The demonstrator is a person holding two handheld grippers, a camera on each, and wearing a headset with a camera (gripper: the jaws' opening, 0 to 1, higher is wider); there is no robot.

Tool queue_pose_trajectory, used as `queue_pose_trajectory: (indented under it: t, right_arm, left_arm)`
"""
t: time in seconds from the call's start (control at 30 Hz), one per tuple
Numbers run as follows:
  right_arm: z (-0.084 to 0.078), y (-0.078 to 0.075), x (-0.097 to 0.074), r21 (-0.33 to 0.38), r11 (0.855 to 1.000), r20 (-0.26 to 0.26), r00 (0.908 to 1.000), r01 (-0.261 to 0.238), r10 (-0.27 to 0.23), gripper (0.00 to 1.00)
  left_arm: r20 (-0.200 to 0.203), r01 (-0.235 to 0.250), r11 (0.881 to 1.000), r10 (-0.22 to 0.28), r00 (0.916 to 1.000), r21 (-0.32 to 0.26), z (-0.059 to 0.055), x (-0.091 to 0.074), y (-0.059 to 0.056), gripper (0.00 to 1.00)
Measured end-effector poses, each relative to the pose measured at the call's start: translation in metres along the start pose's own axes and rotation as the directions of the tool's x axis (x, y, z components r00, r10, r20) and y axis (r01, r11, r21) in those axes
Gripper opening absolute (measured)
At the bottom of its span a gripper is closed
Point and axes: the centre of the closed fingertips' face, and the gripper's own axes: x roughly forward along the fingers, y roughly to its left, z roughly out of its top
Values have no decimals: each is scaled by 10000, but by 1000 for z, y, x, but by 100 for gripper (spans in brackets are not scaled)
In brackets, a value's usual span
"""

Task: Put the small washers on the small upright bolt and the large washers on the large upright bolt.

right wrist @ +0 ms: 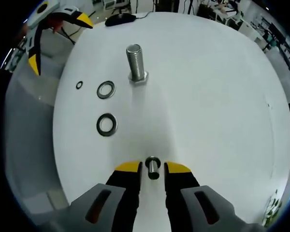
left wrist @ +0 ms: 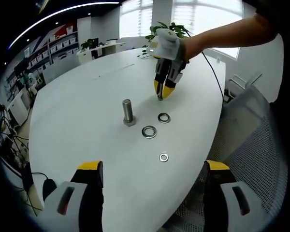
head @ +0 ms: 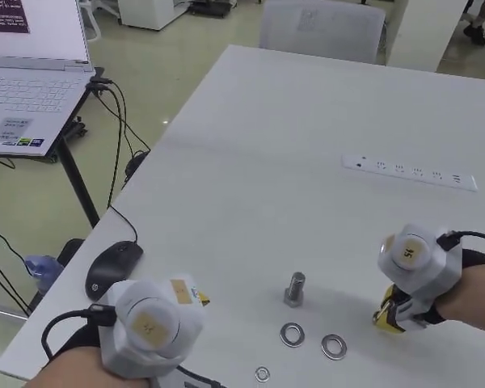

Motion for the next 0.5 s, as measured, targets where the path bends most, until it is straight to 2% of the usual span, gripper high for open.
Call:
queue_pose_trajectory:
  t: [0.17,0.37,0.5]
  right_arm:
    - [5,-1,-9,-7,9999,234,9996,144,-144,25]
    - [11,-5,-19,-51,9997,344,9991,254,-252,27]
    - [17,-2,-29,-72,9995,432,9986,297,-293,27]
  left_arm:
    - [152,9,9999,-11,9999,132,2,-3,0,86]
    - [121,125,9995,-129,9998,297,4,-6,-1,86]
    - [348,91,9996,-101,9993,280,9,-9,2,88]
